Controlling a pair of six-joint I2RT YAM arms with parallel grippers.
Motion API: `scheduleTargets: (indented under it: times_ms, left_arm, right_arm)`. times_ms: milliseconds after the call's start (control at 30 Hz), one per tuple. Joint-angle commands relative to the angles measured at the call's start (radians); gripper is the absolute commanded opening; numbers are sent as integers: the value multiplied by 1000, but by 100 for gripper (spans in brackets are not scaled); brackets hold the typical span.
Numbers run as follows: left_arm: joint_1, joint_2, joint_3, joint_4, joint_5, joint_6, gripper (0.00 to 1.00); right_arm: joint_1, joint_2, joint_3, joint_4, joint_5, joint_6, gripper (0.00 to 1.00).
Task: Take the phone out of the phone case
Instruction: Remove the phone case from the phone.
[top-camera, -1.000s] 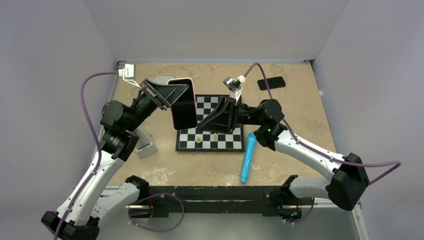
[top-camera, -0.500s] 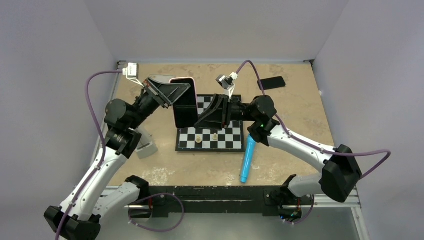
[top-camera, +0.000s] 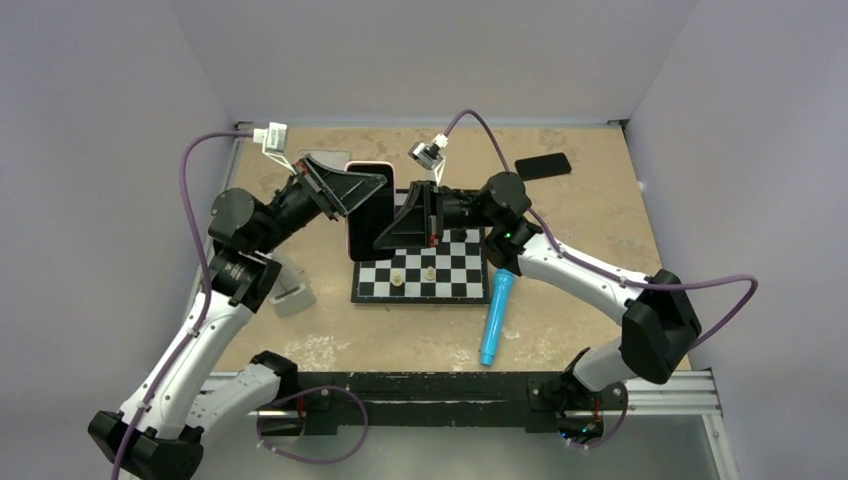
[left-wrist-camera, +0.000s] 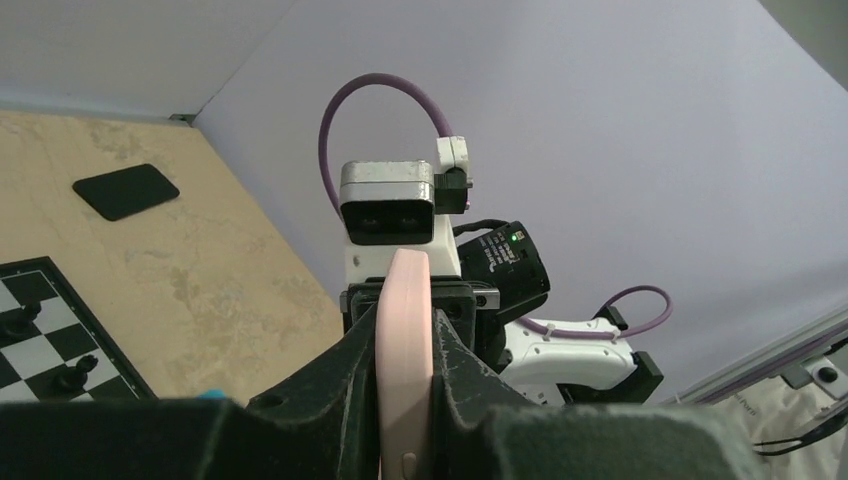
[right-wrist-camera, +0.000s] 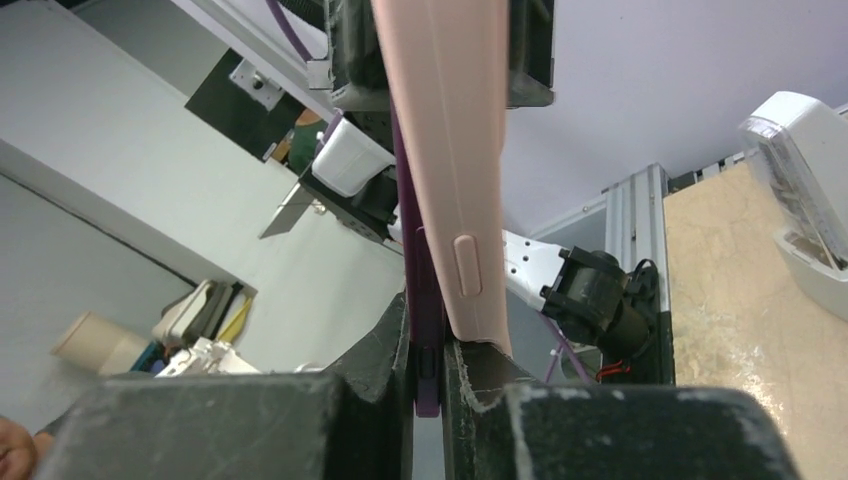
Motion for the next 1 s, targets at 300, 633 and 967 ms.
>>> scheduleTargets:
  times_ms: [300,633,967]
  left_arm:
    - [-21,-123,23,-125,433,238,77]
    - [-21,-130,154,-534,652,626,79]
    - [-22,-111,149,-529,715,623,59]
  right_arm:
    - [-30,-40,-21,284,-50,184,0]
    - [-30,-64,-91,419,-119,287,0]
    - [-28,-93,-70,415,-142,286,0]
